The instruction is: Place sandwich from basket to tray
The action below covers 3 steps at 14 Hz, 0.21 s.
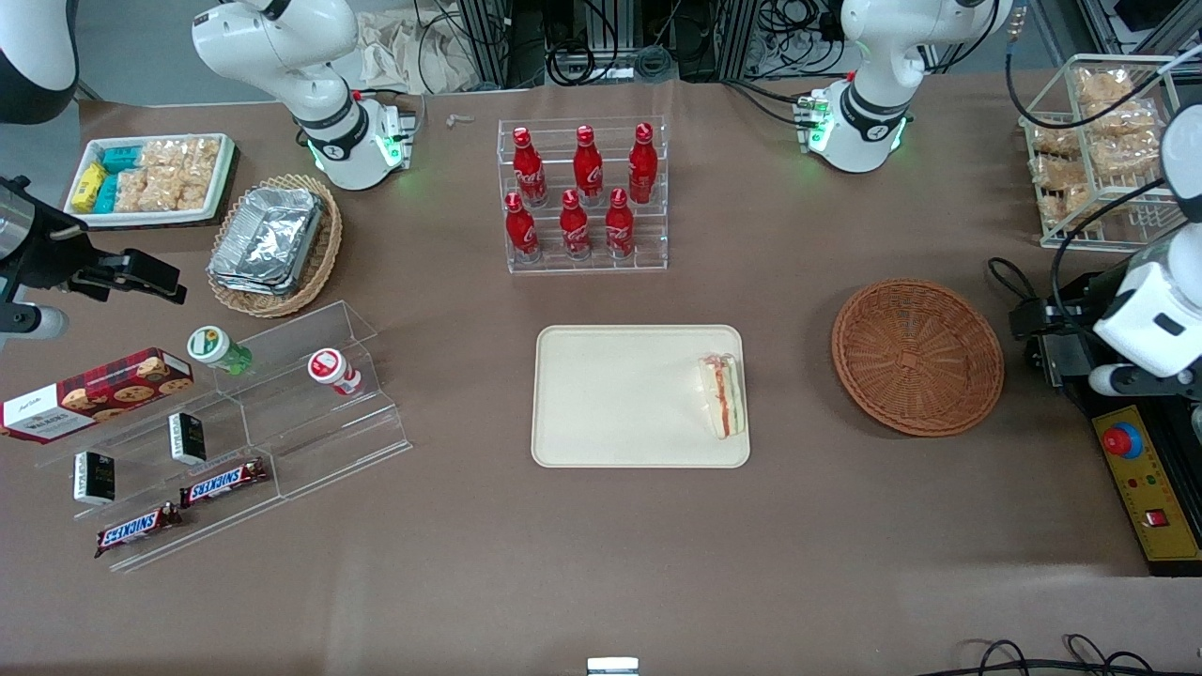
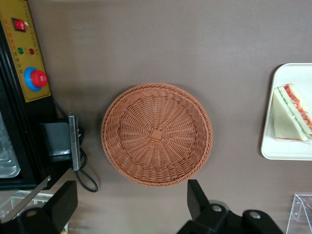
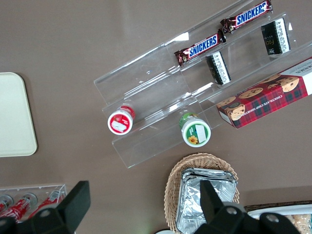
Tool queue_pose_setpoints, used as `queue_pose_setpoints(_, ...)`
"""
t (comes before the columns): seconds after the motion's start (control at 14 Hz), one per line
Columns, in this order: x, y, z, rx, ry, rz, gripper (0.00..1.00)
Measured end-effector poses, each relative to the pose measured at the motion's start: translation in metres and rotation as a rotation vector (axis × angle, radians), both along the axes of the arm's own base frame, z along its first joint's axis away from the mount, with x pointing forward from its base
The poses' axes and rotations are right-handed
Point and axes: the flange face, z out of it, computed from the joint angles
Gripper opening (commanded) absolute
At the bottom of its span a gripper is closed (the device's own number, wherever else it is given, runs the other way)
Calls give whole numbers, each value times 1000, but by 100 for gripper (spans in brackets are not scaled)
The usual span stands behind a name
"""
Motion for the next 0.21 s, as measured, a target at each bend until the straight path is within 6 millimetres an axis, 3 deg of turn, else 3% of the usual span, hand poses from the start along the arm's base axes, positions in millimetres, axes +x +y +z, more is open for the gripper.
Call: queue_pose_setpoints(0.21, 2, -1, 3, 0, -21, 0, 100)
